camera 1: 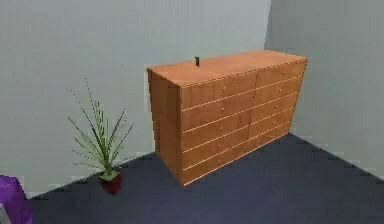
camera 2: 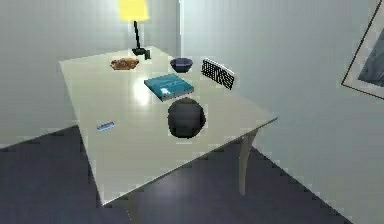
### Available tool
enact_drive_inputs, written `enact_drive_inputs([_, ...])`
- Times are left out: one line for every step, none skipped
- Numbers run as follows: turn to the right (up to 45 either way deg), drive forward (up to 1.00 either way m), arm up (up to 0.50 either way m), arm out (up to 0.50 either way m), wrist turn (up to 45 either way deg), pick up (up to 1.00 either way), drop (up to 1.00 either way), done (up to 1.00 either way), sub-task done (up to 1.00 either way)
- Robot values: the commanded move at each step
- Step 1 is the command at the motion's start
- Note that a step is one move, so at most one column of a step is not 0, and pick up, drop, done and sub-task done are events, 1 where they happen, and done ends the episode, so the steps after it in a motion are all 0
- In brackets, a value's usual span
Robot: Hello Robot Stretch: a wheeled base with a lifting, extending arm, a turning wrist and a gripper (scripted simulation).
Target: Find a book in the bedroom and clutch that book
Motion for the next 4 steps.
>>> enact_drive_inputs([45.0,0.00,0.00,0.00,0.0,0.00,0.00,0.00,0.00])
enact_drive_inputs([45.0,0.00,0.00,0.00,0.0,0.00,0.00,0.00,0.00])
enact_drive_inputs([12.0,0.00,0.00,0.00,0.0,0.00,0.00,0.00,0.00])
enact_drive_inputs([0.0,0.35,0.00,0.00,0.0,0.00,0.00,0.00,0.00])
